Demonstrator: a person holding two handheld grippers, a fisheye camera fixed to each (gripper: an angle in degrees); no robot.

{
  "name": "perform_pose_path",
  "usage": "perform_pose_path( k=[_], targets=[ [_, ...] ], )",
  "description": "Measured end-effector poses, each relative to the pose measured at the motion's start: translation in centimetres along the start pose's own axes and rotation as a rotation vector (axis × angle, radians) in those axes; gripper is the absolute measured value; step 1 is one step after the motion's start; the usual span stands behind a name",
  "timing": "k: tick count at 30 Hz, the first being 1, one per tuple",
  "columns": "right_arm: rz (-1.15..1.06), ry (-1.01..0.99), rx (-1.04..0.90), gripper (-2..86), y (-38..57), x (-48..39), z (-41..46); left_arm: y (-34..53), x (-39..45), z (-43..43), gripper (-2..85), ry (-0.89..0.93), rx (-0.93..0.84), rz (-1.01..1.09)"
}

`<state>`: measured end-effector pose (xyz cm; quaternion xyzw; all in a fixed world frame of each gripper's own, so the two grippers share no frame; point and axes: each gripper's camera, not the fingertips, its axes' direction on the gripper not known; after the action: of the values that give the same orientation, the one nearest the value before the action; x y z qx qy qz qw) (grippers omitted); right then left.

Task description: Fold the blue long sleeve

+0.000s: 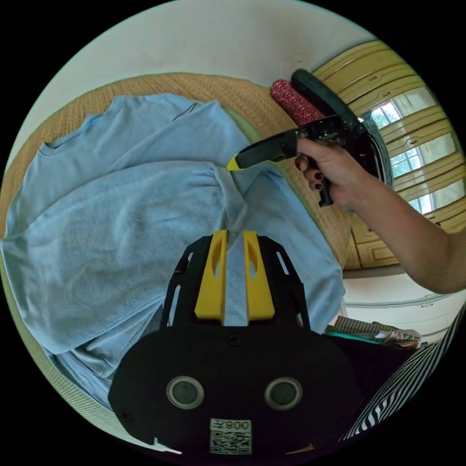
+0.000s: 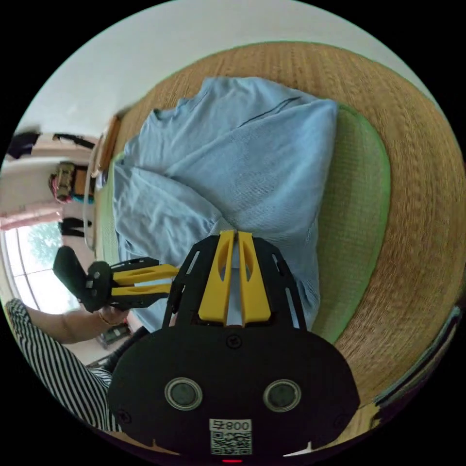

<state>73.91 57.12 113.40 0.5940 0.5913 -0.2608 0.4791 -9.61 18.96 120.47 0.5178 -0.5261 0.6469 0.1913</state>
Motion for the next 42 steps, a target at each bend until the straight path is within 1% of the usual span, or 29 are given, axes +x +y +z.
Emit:
perform_pose_path(
  k=[3, 5, 6, 8, 9, 10, 11, 12, 14, 16, 17, 19, 23, 27, 28, 30, 31, 33, 35, 37, 39, 42],
  targets=[
    [0.059, -0.015, 0.099, 0.8, 0.3, 0.2, -2.9, 4.1, -1.6, -3.5, 5.5, 0.089, 0.103, -0.059],
    [0.023, -0.064, 0.14, 1.2, -0.4, -1.9, -3.6, 9.6, -4.2, -7.3, 5.6, 0.11, 0.205, -0.164],
    [-0.046, -0.112, 0.143, 1.8, -1.4, -4.4, -3.3, 11.2, -5.2, -8.3, 5.7, 0.106, 0.227, -0.208],
    [-0.175, -0.178, 0.111, 3.3, -3.7, -9.3, -1.9, 18.4, -10.9, -11.6, 6.5, 0.079, 0.32, -0.444],
    [-0.27, -0.222, 0.08, 4.7, -5.4, -13.0, -0.6, 20.4, -12.6, -12.3, 6.7, 0.081, 0.348, -0.512],
    [-0.36, -0.253, 0.048, 5.8, -7.2, -16.7, 0.8, 24.3, -16.1, -13.4, 7.2, 0.103, 0.418, -0.645],
    [-0.398, -0.267, 0.035, 6.3, -8.1, -18.6, 1.4, 28.0, -19.4, -13.9, 7.7, 0.15, 0.487, -0.769],
    [-0.472, -0.301, 0.003, 7.1, -10.0, -22.1, 2.8, 29.7, -20.9, -14.1, 7.9, 0.178, 0.526, -0.824],
    [-0.559, -0.307, -0.03, 7.5, -12.7, -26.9, 4.5, 35.5, -25.9, -13.3, 8.7, 0.317, 0.678, -0.997],
    [-0.62, -0.233, -0.062, 7.6, -16.0, -31.8, 6.6, 38.5, -28.4, -11.9, 9.2, 0.411, 0.719, -1.076],
    [-0.627, -0.216, -0.071, 7.5, -16.7, -32.7, 7.1, 40.2, -29.3, -10.9, 9.2, 0.453, 0.737, -1.11],
    [-0.629, -0.165, -0.099, 7.4, -19.3, -35.2, 8.8, 41.9, -30.1, -9.6, 9.0, 0.51, 0.742, -1.134],
    [-0.609, -0.105, -0.159, 6.8, -21.6, -37.1, 11.2, 44.2, -31.0, -7.2, 7.5, 0.586, 0.697, -1.123],
    [-0.575, -0.117, -0.232, 3.9, -22.9, -37.8, 13.6, 46.0, -32.0, -5.4, 5.1, 0.652, 0.702, -1.116],
    [-0.572, -0.129, -0.248, 3.1, -23.1, -38.0, 13.9, 46.6, -32.2, -4.9, 3.2, 0.656, 0.704, -1.119],
    [-0.58, -0.152, -0.237, 2.3, -23.1, -38.5, 13.6, 47.6, -32.3, -4.4, 1.6, 0.653, 0.707, -1.121],
    [-0.586, -0.167, -0.231, 1.9, -23.2, -38.8, 13.2, 48.4, -32.2, -4.6, 1.1, 0.648, 0.749, -1.111],
    [-0.603, -0.174, -0.199, 1.6, -23.2, -39.2, 12.3, 49.5, -31.8, -5.5, 0.6, 0.596, 0.779, -1.094],
    [-0.628, -0.132, -0.184, 1.5, -23.2, -39.8, 12.0, 50.3, -31.6, -6.2, 0.3, 0.524, 0.751, -1.058],
    [-0.65, -0.05, -0.212, 1.7, -23.3, -40.3, 13.2, 50.6, -31.3, -5.9, 0.2, 0.507, 0.734, -1.044],
    [-0.648, -0.035, -0.246, 2.1, -23.4, -40.4, 14.4, 50.2, -30.7, -6.2, 0.2, 0.487, 0.743, -0.989],
    [-0.637, -0.046, -0.239, 3.3, -23.3, -40.2, 14.5, 48.0, -29.8, -6.2, 0.1, 0.429, 0.656, -0.892]
  ],
)
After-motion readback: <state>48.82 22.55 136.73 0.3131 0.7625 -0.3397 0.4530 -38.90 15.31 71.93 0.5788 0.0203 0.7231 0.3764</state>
